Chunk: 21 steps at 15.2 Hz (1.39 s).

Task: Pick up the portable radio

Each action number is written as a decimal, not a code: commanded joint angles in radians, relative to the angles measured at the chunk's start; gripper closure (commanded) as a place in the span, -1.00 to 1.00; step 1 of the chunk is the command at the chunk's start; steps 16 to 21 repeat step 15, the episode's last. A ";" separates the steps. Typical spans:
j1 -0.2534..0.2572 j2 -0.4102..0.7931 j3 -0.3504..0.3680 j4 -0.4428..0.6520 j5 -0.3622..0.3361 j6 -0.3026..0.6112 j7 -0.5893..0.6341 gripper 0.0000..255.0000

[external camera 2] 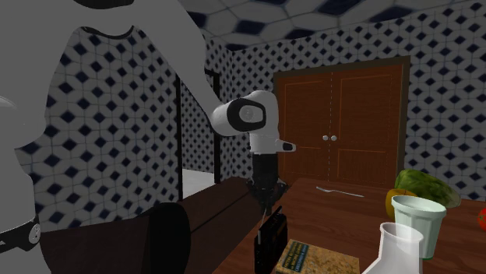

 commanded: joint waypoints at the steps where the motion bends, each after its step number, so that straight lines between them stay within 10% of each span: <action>1: -0.001 -0.018 0.001 0.002 0.002 -0.019 -0.004 1.00; 21: 0.000 -0.127 0.005 0.031 0.015 -0.156 -0.027 1.00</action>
